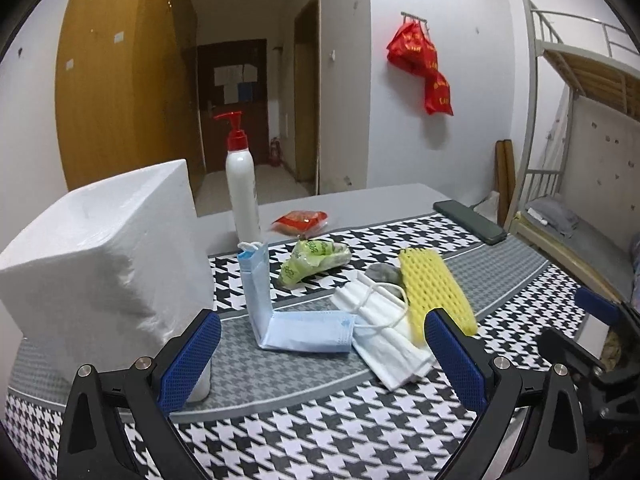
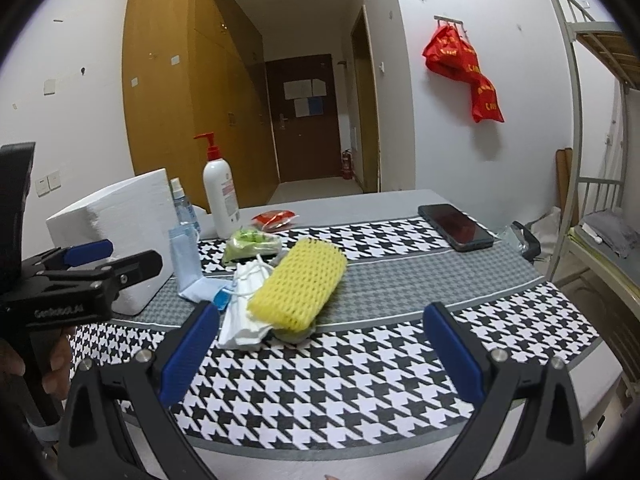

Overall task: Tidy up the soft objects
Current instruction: 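Grasp the blue mask with the left gripper while the right gripper nears the yellow net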

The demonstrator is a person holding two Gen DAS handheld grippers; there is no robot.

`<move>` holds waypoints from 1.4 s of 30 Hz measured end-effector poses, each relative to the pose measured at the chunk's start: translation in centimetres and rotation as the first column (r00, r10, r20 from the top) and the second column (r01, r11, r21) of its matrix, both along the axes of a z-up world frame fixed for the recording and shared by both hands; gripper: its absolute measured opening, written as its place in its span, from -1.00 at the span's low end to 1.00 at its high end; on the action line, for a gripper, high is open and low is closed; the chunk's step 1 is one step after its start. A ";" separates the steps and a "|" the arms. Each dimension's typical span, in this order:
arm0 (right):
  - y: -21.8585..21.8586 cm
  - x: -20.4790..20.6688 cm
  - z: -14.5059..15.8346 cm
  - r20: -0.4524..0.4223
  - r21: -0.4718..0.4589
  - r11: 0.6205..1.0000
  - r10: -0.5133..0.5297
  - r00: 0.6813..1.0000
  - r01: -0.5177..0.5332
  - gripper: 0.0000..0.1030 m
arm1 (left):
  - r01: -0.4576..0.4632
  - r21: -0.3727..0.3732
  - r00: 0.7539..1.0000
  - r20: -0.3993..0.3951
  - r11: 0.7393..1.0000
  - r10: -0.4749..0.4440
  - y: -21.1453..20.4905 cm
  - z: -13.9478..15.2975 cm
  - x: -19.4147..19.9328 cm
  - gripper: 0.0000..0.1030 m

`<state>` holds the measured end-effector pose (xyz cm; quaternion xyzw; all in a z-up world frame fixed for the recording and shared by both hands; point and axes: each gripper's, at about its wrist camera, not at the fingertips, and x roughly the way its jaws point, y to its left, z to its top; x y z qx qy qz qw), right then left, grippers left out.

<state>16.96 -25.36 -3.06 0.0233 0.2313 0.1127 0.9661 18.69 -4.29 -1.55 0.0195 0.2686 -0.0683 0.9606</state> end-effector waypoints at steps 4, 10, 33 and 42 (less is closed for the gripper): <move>-0.1 0.7 -0.1 -0.002 -0.005 1.000 -0.005 1.000 0.005 1.00 | -0.015 0.012 1.000 -0.017 1.000 0.015 -0.2 -0.6 1.9 0.98; -0.2 1.8 0.1 -0.012 -0.004 1.000 -0.002 1.000 0.002 1.00 | -0.042 0.013 0.998 -0.056 0.999 0.042 0.6 -1.4 4.3 0.98; 0.6 4.1 -1.0 -0.049 -0.012 1.000 0.027 0.998 -0.028 1.00 | -0.033 -0.004 0.984 -0.174 0.999 0.032 0.6 -4.7 9.1 0.80; 0.6 4.3 -1.1 -0.049 -0.015 0.999 0.030 0.998 -0.031 1.00 | -0.172 0.029 0.975 -0.141 0.985 0.174 4.3 -4.3 7.6 0.79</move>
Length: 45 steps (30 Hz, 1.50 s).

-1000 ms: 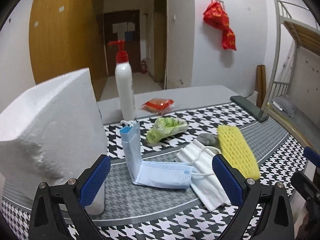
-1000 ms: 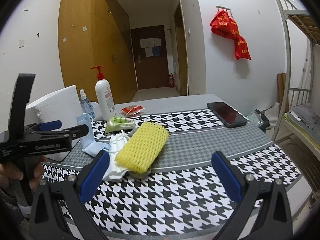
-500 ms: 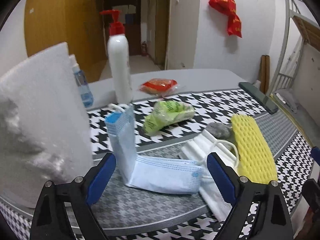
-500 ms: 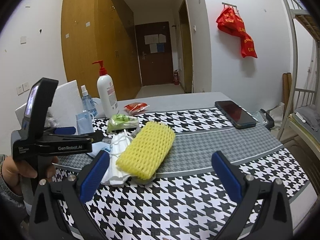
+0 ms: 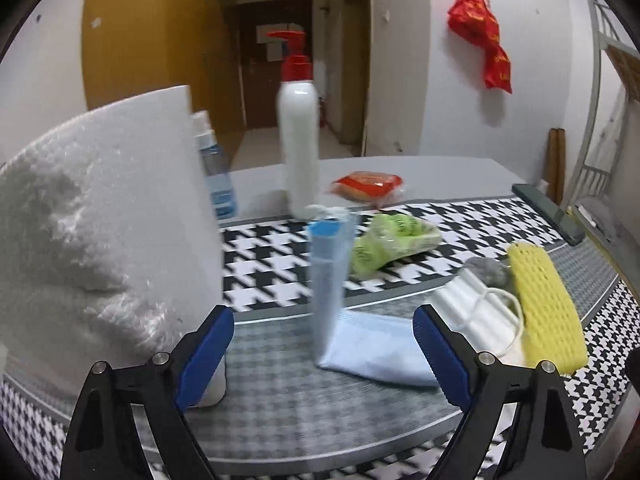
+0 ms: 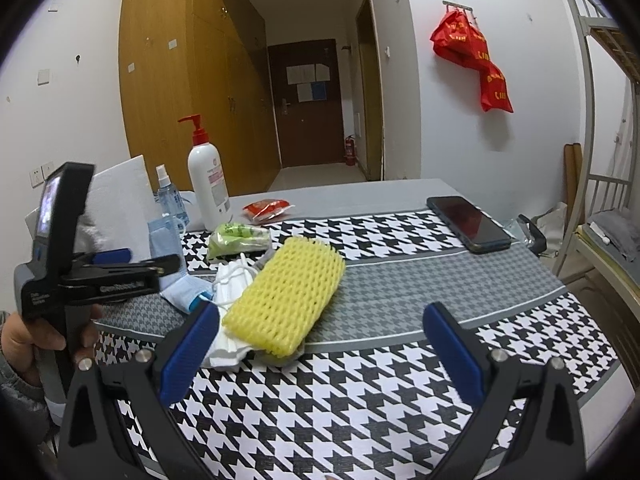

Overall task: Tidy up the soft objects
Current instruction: 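Grasp the blue mask with the left gripper while the right gripper nears the yellow net, then lift the blue mask with the left gripper while the right gripper grasps the yellow net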

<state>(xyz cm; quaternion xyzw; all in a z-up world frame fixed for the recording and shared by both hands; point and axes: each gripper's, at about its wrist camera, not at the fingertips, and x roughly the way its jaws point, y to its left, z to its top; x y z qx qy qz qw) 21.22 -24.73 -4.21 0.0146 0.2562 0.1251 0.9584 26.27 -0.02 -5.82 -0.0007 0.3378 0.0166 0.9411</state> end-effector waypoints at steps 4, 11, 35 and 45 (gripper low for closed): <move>0.1 0.1 0.0 0.002 -0.002 1.000 0.006 1.000 -0.006 1.00 | 0.012 -0.002 1.000 -0.012 1.000 -0.012 0.2 0.1 -0.7 0.79; 0.2 0.1 0.1 0.001 0.004 1.000 0.008 1.000 -0.008 1.00 | 0.059 -0.003 0.998 -0.021 0.998 -0.059 -1.5 0.7 0.3 0.70; 1.5 1.9 -0.4 -0.076 -0.042 0.999 0.027 0.997 -0.031 1.00 | 0.146 -0.156 0.981 -0.101 0.977 -0.163 -0.2 -1.7 2.2 -0.83; 2.4 3.7 -0.3 -0.117 -0.035 0.999 0.029 0.993 -0.034 0.87 | 0.142 -0.152 0.989 -0.028 0.978 -0.148 1.0 -1.0 0.8 -0.84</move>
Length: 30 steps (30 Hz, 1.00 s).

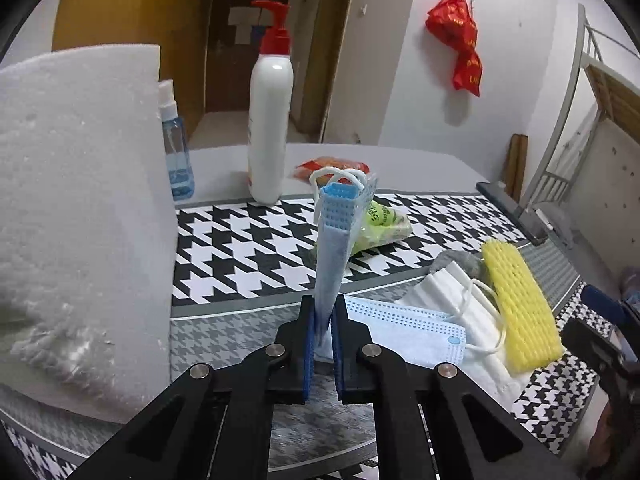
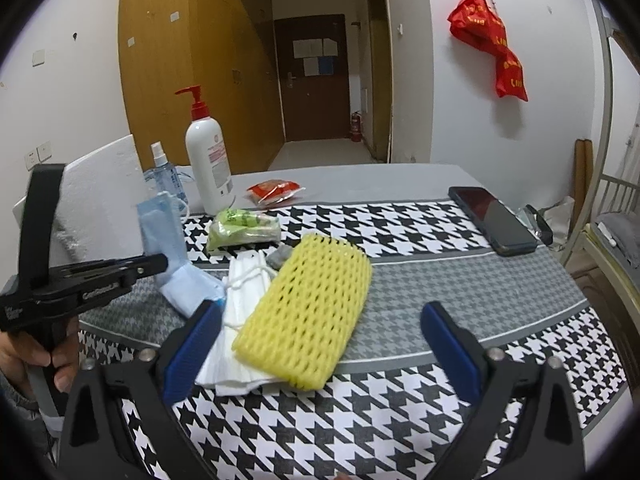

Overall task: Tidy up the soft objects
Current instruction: 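Lift the blue mask with the left gripper while the right gripper grasps the yellow net, then carry the blue mask and yellow foam net over the white foam box with both grippers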

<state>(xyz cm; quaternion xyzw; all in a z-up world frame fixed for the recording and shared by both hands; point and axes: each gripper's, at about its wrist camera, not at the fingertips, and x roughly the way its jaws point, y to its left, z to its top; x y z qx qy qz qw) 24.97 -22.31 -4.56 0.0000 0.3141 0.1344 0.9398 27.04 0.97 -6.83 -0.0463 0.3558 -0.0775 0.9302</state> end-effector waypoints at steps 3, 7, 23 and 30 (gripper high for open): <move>0.1 0.3 -0.4 -0.023 0.001 1.000 -0.003 1.000 0.003 0.81 | 0.007 0.012 1.000 0.011 1.000 -0.008 -0.2 0.1 -0.3 -0.84; 0.0 1.1 -1.1 -0.067 0.022 1.000 0.004 0.998 -0.002 0.62 | 0.001 0.013 1.000 0.028 1.000 -0.001 -0.4 0.2 -0.6 -0.84; 0.1 2.6 -2.8 -0.181 0.079 0.996 0.051 0.982 -0.037 -0.15 | -0.010 0.021 0.999 0.040 1.000 0.009 -0.6 0.1 -0.6 -0.84; 0.1 2.3 -2.2 -0.157 0.065 0.998 0.032 0.987 -0.022 -0.73 | -0.006 0.006 0.998 0.059 1.000 0.006 -0.4 0.5 -0.7 -0.84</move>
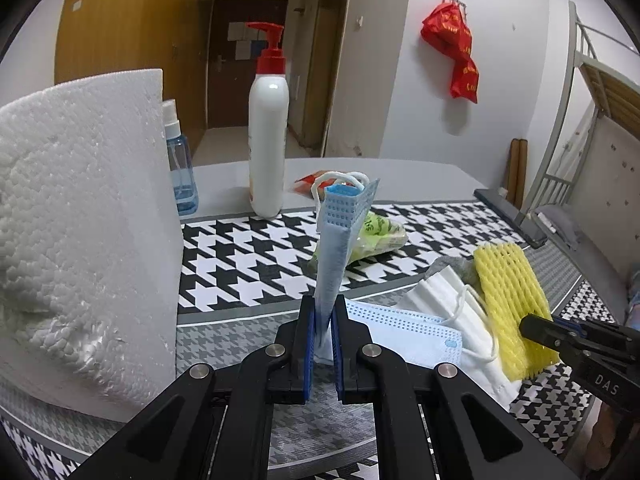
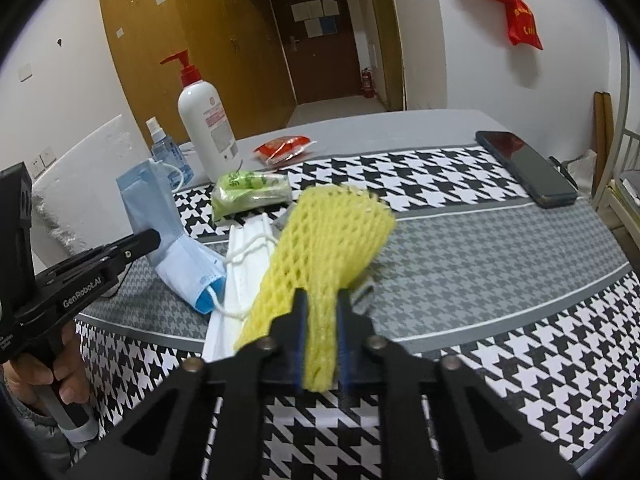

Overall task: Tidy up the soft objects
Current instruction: 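Carry the blue mask and yellow foam net over the white foam box with both grippers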

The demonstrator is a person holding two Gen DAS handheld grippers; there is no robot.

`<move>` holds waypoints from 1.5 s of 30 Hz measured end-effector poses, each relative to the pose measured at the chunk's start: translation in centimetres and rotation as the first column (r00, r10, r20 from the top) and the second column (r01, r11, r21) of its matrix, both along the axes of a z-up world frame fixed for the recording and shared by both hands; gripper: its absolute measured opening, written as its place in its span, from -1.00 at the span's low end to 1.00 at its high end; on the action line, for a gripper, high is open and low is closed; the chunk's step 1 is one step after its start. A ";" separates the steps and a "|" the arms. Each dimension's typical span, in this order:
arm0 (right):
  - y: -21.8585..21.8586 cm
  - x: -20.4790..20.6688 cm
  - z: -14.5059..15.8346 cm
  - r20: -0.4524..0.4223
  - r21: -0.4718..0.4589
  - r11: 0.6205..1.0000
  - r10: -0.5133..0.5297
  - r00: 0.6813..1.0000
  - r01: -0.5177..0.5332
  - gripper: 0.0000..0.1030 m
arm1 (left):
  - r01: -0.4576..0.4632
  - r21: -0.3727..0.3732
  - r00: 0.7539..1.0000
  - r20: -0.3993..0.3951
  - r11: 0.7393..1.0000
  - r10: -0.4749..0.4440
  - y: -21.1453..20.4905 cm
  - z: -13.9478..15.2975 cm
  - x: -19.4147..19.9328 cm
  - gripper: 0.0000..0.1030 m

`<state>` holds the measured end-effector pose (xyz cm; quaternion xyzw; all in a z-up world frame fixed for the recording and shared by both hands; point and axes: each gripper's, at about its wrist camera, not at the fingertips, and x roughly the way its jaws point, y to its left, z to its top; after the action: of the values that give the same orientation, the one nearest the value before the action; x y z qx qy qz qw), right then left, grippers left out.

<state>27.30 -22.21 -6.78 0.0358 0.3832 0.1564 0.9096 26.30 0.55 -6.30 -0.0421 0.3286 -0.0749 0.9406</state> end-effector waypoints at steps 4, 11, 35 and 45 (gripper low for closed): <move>-0.5 -0.7 1.3 0.037 0.009 1.000 -0.022 0.999 0.022 -0.73 | -0.001 -0.021 1.000 0.020 1.000 0.002 0.4 0.6 -0.4 -0.84; -1.6 -2.1 3.3 0.100 0.016 0.998 -0.064 0.993 0.063 -0.73 | 0.007 -0.032 0.996 0.089 0.999 -0.004 0.5 2.0 -1.5 -0.85; -1.3 -6.6 7.8 0.242 0.021 0.995 -0.100 0.965 0.098 -0.73 | -0.017 -0.050 0.938 0.346 0.999 0.033 1.8 8.7 -8.0 -0.86; -0.1 -7.7 9.8 0.309 0.046 0.999 -0.040 0.950 0.027 -0.73 | -0.057 -0.010 0.918 0.392 0.998 0.056 2.3 10.6 -9.9 -0.86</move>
<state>19.62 -22.31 3.01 0.0364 0.2319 0.1525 0.9600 16.35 2.84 4.34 -0.0350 0.1324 -0.0545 0.9891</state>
